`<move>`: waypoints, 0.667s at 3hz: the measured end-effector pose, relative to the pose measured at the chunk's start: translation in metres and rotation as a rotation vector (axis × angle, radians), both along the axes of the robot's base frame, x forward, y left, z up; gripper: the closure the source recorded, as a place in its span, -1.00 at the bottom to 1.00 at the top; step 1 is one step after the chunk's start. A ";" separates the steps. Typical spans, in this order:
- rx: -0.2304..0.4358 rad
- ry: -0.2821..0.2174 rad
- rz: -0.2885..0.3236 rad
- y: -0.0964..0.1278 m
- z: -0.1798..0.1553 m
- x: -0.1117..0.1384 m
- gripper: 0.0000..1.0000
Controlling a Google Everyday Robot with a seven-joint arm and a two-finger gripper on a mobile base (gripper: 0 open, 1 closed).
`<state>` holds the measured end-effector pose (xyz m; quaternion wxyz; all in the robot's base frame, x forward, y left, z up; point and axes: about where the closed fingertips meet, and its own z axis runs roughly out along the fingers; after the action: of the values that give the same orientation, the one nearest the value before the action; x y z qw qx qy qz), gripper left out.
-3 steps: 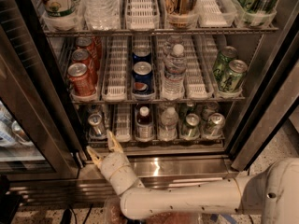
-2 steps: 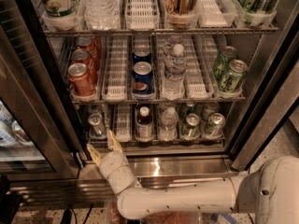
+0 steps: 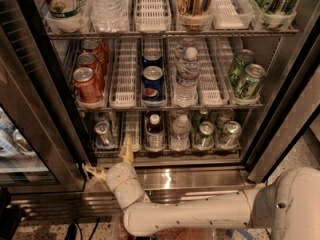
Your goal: Pick redbull can from bottom shelf of fridge
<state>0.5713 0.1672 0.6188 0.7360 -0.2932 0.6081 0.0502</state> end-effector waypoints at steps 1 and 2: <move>0.043 -0.016 -0.053 0.002 0.001 -0.001 -0.84; 0.080 -0.040 -0.109 0.003 0.001 0.001 -0.64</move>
Offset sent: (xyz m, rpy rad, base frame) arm 0.0009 0.0038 0.0001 0.1239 -0.0676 -0.1754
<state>0.5725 0.1704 0.6201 0.7609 -0.2310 0.6057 0.0285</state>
